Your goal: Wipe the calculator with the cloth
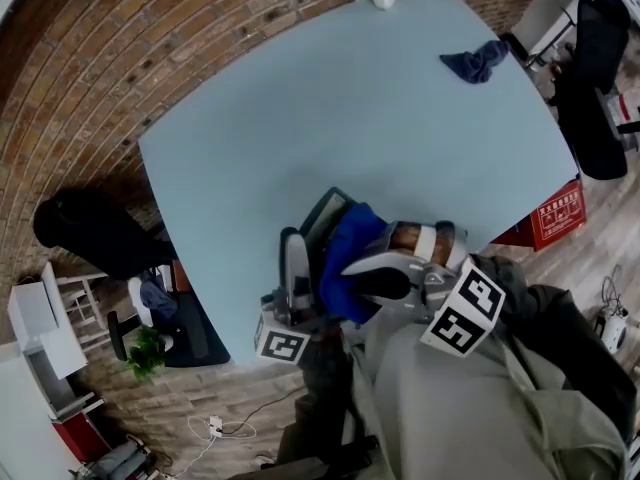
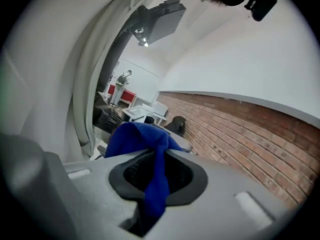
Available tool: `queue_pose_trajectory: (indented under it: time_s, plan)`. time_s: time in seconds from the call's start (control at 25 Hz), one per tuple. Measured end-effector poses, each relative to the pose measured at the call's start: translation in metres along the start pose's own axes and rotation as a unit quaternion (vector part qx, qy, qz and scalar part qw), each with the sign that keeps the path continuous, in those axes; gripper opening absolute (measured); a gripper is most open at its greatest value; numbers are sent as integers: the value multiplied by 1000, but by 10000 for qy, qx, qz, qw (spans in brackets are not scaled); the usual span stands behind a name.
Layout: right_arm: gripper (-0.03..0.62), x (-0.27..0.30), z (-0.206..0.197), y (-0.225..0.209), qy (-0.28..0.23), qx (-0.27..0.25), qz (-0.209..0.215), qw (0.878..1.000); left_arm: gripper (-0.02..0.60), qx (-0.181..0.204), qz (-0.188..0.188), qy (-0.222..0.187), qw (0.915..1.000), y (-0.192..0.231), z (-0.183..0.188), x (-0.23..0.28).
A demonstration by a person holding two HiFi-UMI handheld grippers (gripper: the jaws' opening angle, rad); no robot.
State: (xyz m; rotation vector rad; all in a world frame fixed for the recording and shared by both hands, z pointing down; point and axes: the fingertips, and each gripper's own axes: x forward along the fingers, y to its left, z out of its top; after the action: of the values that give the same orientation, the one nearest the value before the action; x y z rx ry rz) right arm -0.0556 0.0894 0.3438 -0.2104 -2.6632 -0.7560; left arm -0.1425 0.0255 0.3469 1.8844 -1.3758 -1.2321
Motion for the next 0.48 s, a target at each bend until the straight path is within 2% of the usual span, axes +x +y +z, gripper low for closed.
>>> queue_pose_trajectory:
  time_s: [0.16, 0.24, 0.36, 0.48]
  plan:
    - [52, -23, -42, -35, 619, 282, -603, 9959, 43, -44, 92, -52, 9999, 7, 5, -4]
    - [52, -31, -50, -40, 706, 471, -732, 9937, 43, -32, 78, -100, 9999, 7, 8, -4]
    - [51, -33, -47, -32, 687, 443, -735, 9939, 43, 6, 147, -107, 9998, 7, 6, -2]
    - [51, -28, -31, -17, 500, 234, -494, 9973, 43, -316, 193, -322, 9988, 8, 4, 1]
